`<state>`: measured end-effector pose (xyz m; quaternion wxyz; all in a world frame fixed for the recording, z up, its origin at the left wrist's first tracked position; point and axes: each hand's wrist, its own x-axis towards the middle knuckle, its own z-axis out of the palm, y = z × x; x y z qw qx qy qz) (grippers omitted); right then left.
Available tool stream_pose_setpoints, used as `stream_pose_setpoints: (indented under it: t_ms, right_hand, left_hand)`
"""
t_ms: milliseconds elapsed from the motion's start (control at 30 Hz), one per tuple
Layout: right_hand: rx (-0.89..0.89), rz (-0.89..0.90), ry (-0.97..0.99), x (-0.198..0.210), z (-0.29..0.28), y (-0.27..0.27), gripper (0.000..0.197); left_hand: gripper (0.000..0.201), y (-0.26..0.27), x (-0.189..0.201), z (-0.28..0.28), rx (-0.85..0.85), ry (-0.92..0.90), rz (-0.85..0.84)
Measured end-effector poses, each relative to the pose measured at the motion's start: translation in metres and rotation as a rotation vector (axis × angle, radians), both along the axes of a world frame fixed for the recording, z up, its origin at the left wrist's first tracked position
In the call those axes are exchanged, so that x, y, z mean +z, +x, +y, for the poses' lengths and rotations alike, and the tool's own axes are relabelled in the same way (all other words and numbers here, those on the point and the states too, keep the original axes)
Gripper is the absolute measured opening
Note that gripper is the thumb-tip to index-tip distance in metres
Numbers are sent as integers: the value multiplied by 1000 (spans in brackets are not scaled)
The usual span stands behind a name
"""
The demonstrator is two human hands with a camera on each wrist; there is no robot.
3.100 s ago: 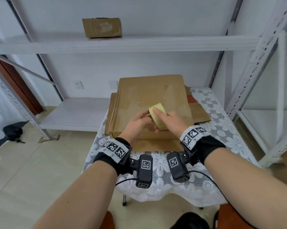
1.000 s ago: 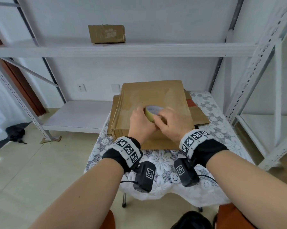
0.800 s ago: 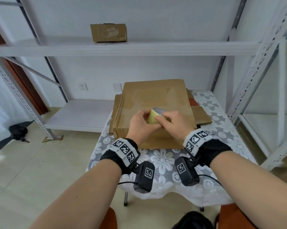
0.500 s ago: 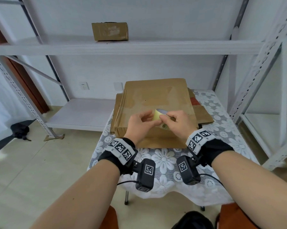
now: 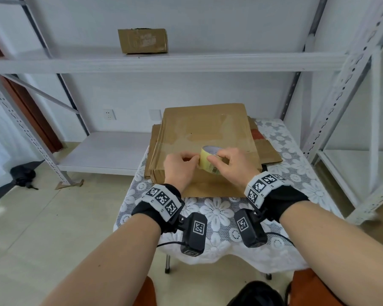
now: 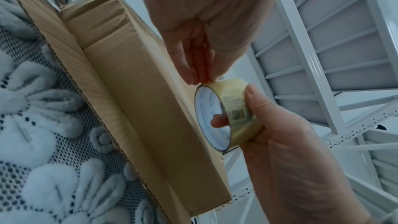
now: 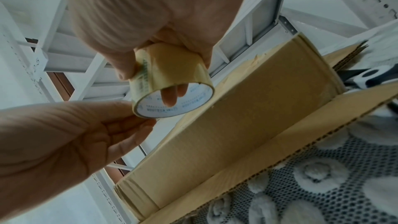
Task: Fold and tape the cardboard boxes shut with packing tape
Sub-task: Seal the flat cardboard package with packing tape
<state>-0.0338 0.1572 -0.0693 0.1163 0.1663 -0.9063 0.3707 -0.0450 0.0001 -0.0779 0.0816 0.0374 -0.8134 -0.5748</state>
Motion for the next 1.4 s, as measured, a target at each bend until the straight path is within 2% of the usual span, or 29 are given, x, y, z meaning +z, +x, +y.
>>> stream_pose_setpoints:
  t_ms: [133,300,433,733,833,933,1067,1300,1400]
  right_hand:
    - [-21,-25,-38,-3,4,-2,42]
    - [-12,-34,-33,0,7,-2,42]
    - [-40,-46,-33,0,9,-4,44]
    - [-47,-41,27,8,6,-1,44]
    - [-25,-96,-69,13,5,-2,42]
    - [-31,-133,-188,18,5,-2,41]
    - [-50,-146,-229,19,4,-6,46]
    - [-66,-153,-177,23,0,-10,41]
    - [-90,-145,-128,22,-5,-12,44]
  left_hand:
    - [11,4,3,1,25,-9,60]
    - [6,8,1,1,-17,149,67]
    - [4,12,0,4,-35,192,102]
    - [12,10,4,1,-55,256,85]
    - [6,8,5,0,-28,257,102]
    - [8,9,5,2,-28,262,111]
    - [10,12,6,2,-32,340,110]
    - [4,16,4,1,-54,467,81]
    - [7,16,3,1,-19,410,98]
